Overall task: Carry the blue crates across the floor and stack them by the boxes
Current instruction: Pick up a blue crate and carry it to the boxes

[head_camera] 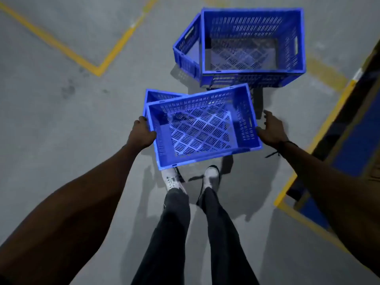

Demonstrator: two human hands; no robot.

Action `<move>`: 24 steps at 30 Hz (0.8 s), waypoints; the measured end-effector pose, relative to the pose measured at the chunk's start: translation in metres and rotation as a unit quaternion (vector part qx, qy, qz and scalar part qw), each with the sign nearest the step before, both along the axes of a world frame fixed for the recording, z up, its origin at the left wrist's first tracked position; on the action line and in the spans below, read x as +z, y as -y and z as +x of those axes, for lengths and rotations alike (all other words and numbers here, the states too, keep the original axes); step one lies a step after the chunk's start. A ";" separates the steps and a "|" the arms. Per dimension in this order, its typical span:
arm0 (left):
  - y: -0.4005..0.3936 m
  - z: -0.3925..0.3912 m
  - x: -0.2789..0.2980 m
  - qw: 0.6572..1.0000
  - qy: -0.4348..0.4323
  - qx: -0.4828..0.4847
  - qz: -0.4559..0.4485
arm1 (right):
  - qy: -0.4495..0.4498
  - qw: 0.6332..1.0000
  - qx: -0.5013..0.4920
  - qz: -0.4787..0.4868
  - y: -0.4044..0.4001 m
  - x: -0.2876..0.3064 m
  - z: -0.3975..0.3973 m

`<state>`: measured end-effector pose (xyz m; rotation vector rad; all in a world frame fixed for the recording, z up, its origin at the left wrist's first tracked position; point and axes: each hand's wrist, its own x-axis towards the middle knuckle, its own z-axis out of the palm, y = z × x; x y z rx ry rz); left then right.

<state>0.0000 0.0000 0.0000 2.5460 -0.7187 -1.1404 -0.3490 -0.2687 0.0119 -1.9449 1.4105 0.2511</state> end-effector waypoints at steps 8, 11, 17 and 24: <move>0.001 -0.002 -0.130 0.998 0.046 0.044 0.028 | -0.017 1.000 -0.005 0.008 0.039 -0.113 0.021; -0.004 -0.002 -0.156 0.998 0.030 0.056 0.026 | -0.022 0.999 -0.019 0.040 0.042 -0.138 0.026; -0.006 0.006 -0.155 0.997 0.005 0.079 0.007 | -0.021 0.994 -0.083 0.060 0.054 -0.145 0.028; -0.039 0.026 -0.061 0.995 0.046 0.088 -0.031 | 0.007 0.998 -0.017 0.062 0.033 -0.052 0.053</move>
